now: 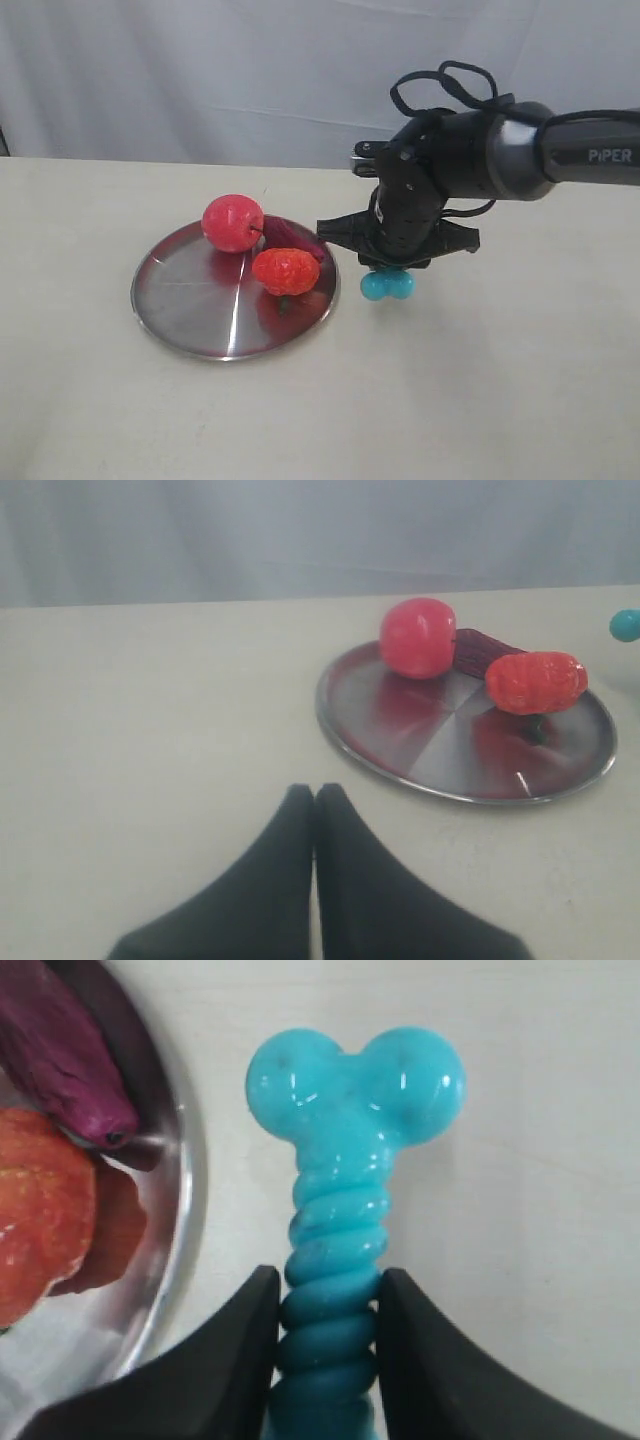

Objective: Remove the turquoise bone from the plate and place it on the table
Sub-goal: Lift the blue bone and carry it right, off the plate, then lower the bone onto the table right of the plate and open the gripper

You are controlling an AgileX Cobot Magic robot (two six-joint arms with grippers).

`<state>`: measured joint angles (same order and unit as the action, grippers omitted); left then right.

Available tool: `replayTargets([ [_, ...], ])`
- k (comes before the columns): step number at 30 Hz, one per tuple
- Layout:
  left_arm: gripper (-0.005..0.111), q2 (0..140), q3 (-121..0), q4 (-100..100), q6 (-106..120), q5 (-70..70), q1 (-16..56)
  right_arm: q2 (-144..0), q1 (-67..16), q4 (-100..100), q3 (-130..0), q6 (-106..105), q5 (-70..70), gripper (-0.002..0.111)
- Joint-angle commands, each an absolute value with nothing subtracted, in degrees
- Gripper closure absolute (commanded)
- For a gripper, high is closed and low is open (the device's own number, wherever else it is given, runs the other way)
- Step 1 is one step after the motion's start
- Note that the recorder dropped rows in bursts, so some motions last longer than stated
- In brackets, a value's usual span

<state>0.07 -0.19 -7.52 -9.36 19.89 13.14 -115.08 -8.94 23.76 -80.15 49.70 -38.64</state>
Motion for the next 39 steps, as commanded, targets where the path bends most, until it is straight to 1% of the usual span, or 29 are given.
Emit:
replayTargets([
  [1, 0.107, 0.0, 0.0, -7.5, -9.4, 19.8, 13.3, -114.3, -7.7, 26.0, -77.6, 50.1, -34.7, 0.109],
  [6, 0.107, 0.0, 0.0, -7.5, -9.4, 19.8, 13.3, -114.6, -7.5, 25.8, -74.8, 51.6, -28.9, 0.109],
  [21, 0.107, 0.0, 0.0, -7.5, -9.4, 19.8, 13.3, -119.4, -7.5, 25.8, -74.8, 51.6, -25.9, 0.109],
  [39, 0.107, 0.0, 0.0, -7.5, -9.4, 19.8, 13.3, -120.8, -7.5, 26.0, -74.8, 51.2, -26.0, 0.109],
])
